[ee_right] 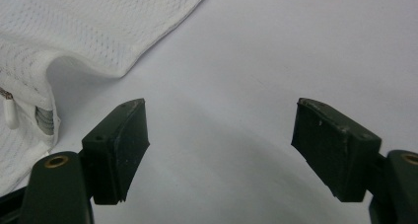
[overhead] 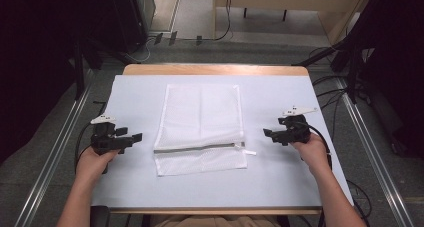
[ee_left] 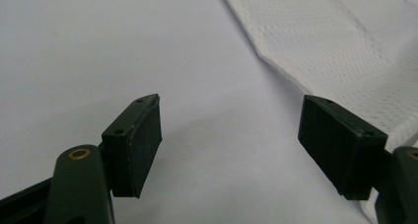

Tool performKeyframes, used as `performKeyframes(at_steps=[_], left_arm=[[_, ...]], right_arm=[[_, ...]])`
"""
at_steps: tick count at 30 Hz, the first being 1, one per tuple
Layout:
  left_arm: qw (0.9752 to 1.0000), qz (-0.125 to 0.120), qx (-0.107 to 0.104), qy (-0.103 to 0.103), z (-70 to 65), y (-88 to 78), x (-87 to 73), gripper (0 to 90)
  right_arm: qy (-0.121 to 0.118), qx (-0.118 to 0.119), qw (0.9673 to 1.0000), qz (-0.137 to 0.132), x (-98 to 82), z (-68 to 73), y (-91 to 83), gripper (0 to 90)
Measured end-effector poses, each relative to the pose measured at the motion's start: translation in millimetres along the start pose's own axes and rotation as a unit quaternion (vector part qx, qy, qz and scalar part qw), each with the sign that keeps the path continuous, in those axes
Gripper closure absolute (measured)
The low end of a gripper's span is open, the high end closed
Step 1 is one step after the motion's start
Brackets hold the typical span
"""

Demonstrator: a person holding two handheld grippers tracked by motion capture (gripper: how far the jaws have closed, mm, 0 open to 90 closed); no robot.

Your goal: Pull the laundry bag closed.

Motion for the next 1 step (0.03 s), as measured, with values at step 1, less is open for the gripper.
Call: performKeyframes(at_steps=[1], left_arm=[[1.0,0.0,0.0,-0.003,-0.2,0.8,0.2,22.7]], right_arm=[[0.002,-0.001,1.0,0.0,0.0,-0.2,0.2,22.2]])
Point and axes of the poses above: each handheld gripper's, and its own axes: y roughly forward along the jaws, x roughly out of its top, z roughly to its left, the point moved 2 cm from there along y, roughly forward along the jaws, and after that the axes turned 1 degree about -x, right-handed, at the moved point
